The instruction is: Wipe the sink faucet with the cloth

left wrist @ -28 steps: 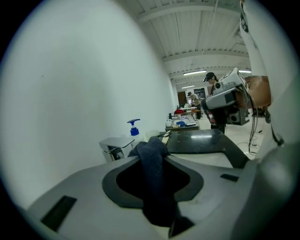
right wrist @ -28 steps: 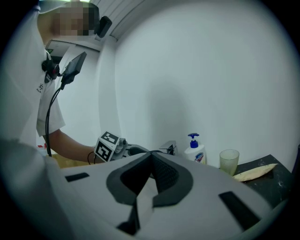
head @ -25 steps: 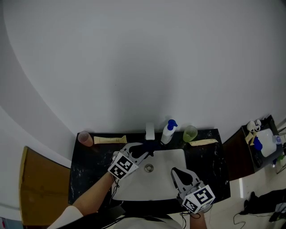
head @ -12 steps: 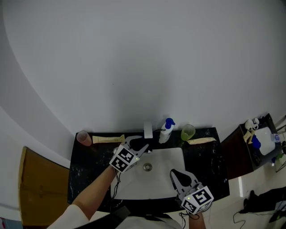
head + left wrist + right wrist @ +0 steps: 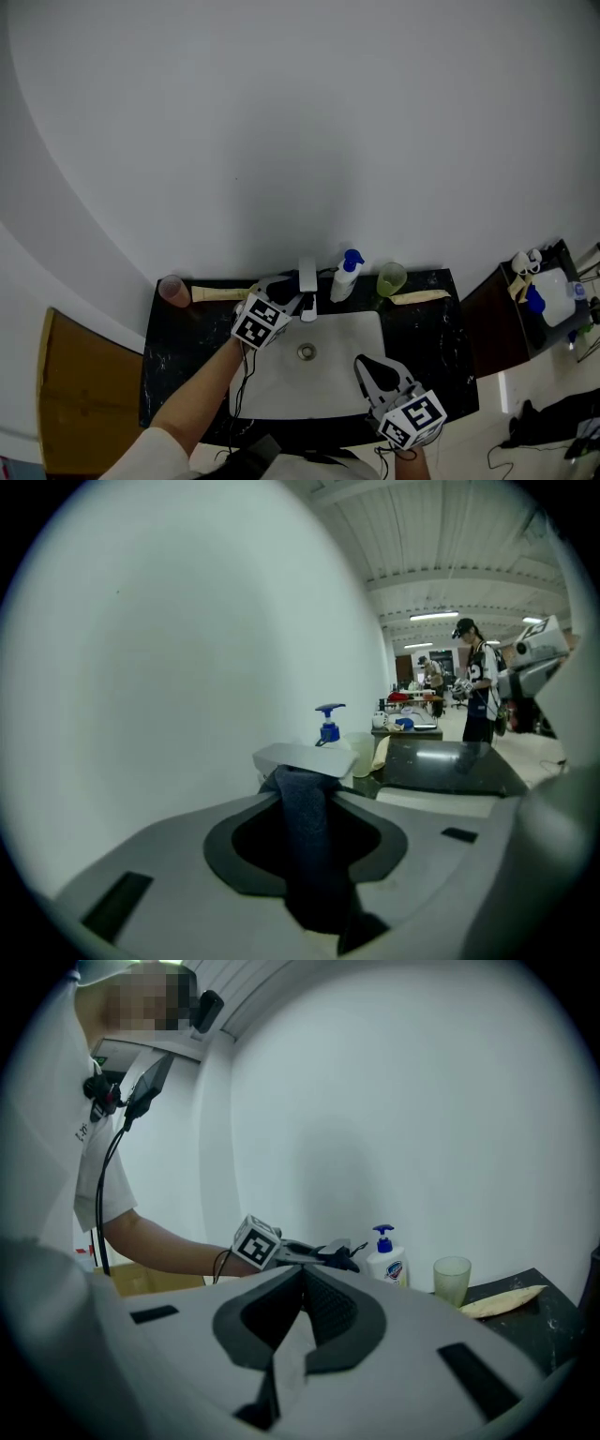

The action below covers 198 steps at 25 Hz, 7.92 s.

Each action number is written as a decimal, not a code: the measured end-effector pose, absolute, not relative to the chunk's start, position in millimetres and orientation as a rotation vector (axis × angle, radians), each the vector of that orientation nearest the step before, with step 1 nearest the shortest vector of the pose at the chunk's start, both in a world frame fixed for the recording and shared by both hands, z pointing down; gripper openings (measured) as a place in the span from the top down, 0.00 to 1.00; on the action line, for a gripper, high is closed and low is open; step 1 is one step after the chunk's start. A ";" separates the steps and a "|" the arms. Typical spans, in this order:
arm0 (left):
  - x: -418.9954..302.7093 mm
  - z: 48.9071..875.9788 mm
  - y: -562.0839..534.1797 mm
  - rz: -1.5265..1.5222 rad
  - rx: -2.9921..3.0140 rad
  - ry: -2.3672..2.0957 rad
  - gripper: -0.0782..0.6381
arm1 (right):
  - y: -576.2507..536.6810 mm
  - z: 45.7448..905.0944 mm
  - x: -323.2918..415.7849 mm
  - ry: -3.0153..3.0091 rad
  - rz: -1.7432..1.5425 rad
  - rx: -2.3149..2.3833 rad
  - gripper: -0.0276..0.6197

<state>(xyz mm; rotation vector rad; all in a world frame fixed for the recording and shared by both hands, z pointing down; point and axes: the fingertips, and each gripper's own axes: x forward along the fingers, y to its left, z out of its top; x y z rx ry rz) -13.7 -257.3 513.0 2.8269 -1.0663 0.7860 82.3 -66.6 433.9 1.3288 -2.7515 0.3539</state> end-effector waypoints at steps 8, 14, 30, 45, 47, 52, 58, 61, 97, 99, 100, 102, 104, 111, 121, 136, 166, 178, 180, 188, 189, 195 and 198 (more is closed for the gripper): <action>-8.7 499.8 -229.2 0.728 2.953 -0.991 0.73 | -65.6 438.3 83.2 -2.736 0.364 1.327 0.95; -26.8 503.5 -182.3 0.504 2.846 -0.985 0.73 | -71.4 443.2 80.7 -2.737 0.376 1.297 0.95; -67.1 473.7 -292.7 -0.100 2.458 -1.117 0.73 | -76.1 456.3 93.8 -2.676 0.411 1.348 0.95; -43.8 594.1 -299.4 0.217 2.094 -1.019 0.74 | -75.6 464.6 96.7 -2.660 0.443 1.366 0.95; -50.0 581.3 -298.9 0.158 2.117 -1.024 0.74 | -77.0 463.0 95.2 -2.667 0.437 1.364 0.95; -51.2 505.6 -311.2 -0.296 2.113 -0.926 0.74 | -79.9 461.0 97.3 -2.673 0.434 1.361 0.95; -41.8 538.8 -323.0 -0.480 1.808 -0.856 0.74 | -74.3 464.7 100.2 -2.660 0.443 1.372 0.95; -43.6 583.1 -317.8 -0.382 1.696 -0.894 0.74 | -72.7 466.4 103.8 -2.648 0.448 1.386 0.95; -34.4 489.2 -322.9 -0.797 1.812 -0.604 0.74 | -69.7 472.2 96.8 -2.632 0.477 1.356 0.95; -38.8 517.0 -328.0 -0.722 1.797 -0.671 0.74 | -72.8 474.0 93.8 -2.634 0.481 1.360 0.95; -39.7 532.7 -328.7 -0.668 1.789 -0.702 0.74 | -75.1 476.0 91.3 -2.635 0.483 1.359 0.95; -40.7 567.3 -327.5 -0.543 1.770 -0.755 0.74 | -80.7 481.7 81.3 -2.635 0.479 1.339 0.95; -41.5 596.8 -324.0 -0.432 1.759 -0.798 0.74 | -88.3 487.6 65.0 -2.641 0.462 1.296 0.95; -54.2 526.2 -324.2 -0.683 1.822 -0.694 0.74 | -112.0 476.9 30.3 -2.710 0.396 1.216 0.95; -38.6 554.9 -334.0 -0.560 1.728 -0.700 0.74 | -111.2 475.9 33.8 -2.709 0.416 1.219 0.95; -55.3 560.8 -231.9 0.181 2.306 -1.184 0.74 | -94.7 481.7 61.3 -2.719 0.466 1.239 0.95; -15.4 594.1 -235.2 0.931 2.816 -1.325 0.74 | -56.9 501.3 86.5 -2.696 0.517 1.195 0.95; -17.0 578.2 -181.0 0.725 2.797 -1.307 0.74 | -56.9 499.0 87.1 -2.715 0.496 1.159 0.95; -23.2 581.4 -176.5 0.698 2.756 -1.316 0.74 | -58.1 499.4 85.8 -2.719 0.494 1.150 0.95; -21.7 596.9 -224.0 0.900 2.781 -1.335 0.74 | -68.2 503.3 78.7 -2.711 0.506 1.132 0.95; -15.8 595.6 -229.9 0.918 2.809 -1.329 0.74 | -68.7 504.8 78.0 -2.707 0.511 1.130 0.95; -2.5 585.6 -229.7 0.853 2.850 -1.323 0.74 | -66.8 511.4 83.1 -2.687 0.530 1.133 0.95; -4.5 581.9 -199.6 0.821 2.862 -1.299 0.74 | -67.5 512.5 86.3 -2.689 0.531 1.138 0.95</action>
